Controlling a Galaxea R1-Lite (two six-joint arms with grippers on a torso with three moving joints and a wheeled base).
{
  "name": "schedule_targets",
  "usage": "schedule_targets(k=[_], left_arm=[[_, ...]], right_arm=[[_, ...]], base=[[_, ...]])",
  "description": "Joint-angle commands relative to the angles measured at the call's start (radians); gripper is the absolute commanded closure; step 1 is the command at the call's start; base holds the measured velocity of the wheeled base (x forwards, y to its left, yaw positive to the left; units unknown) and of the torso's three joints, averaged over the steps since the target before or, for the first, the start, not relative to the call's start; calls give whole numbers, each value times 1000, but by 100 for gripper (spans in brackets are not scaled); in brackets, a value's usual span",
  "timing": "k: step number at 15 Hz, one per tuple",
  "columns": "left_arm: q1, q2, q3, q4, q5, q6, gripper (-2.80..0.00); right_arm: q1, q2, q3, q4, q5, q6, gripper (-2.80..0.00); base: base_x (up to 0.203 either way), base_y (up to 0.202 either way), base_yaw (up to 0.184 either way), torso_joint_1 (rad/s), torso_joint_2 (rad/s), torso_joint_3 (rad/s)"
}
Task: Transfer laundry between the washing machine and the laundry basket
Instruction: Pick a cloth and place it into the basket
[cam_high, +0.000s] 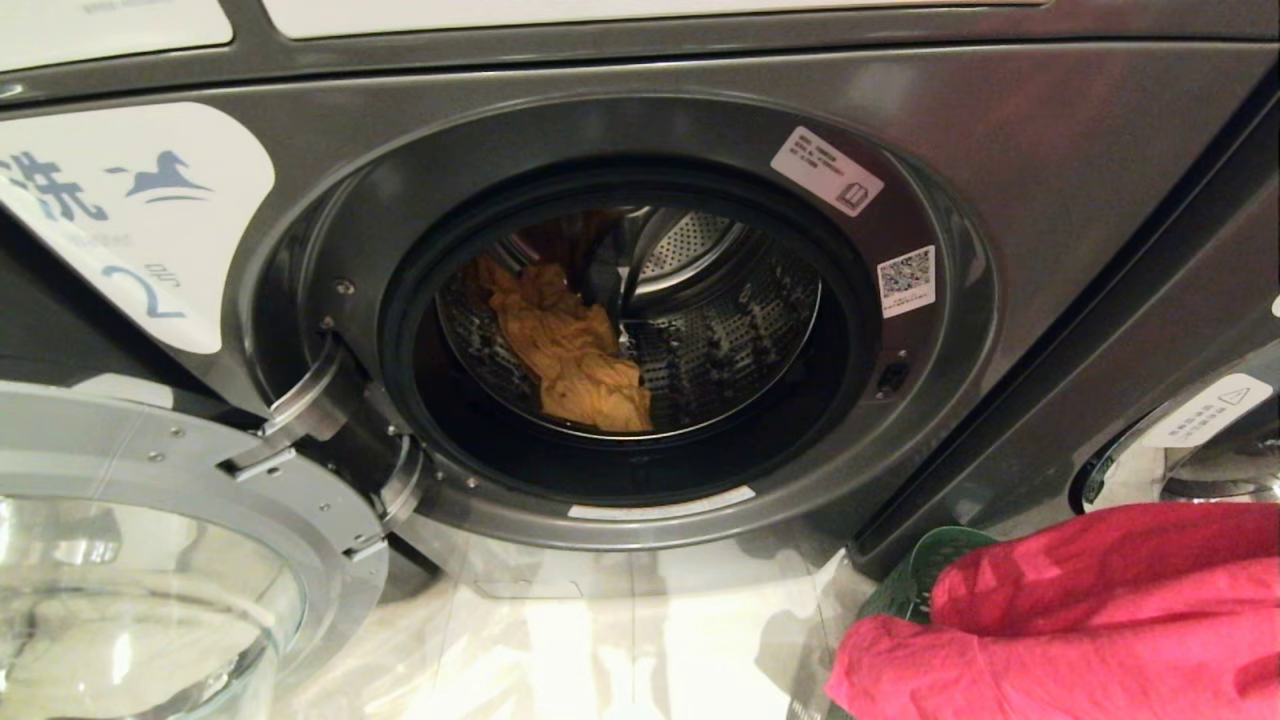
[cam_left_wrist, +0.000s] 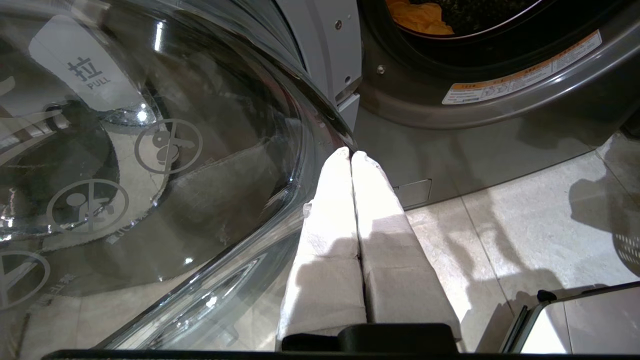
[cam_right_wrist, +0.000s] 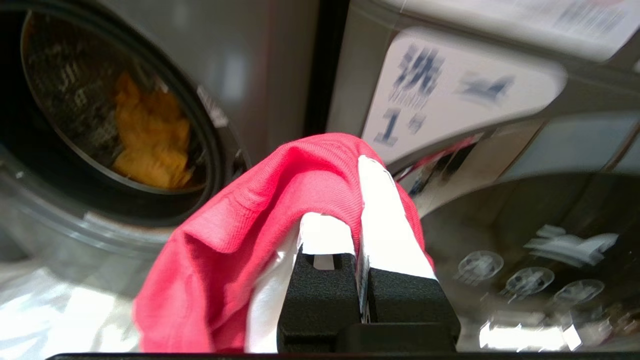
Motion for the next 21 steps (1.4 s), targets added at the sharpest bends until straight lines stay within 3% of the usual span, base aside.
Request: schedule_targets(k=[1,3,6,12,17,19,20,21], left_arm=[[0,0,2,-1,0,2,0],[0,0,2,-1,0,2,0],[0,0,2,-1,0,2,0],[0,0,2,-1,0,2,0],[0,0,2,-1,0,2,0],[0,0,2,-1,0,2,0],[0,0,2,-1,0,2,0],[0,0,2,-1,0,2,0]], right_arm=[[-25,60,38,3,-6,54,0],[-68,82,99,3,-25,126,0],[-107,83,157,19,-51,158,0],[-128,84,284,119,-238,233,0],[-126,243,406,162,-247,604,0],[-124,316,416,122,-246,687,0],[-121,336,425,91,-244,693,-280],[-119,341,430,81,-244,694,-280]], base=[[0,0,0,0,0,0],[0,0,0,0,0,0],[0,0,0,0,0,0],[0,0,0,0,0,0],[0,0,0,0,0,0],[0,0,0,0,0,0],[0,0,0,0,0,0],[0,0,0,0,0,0]])
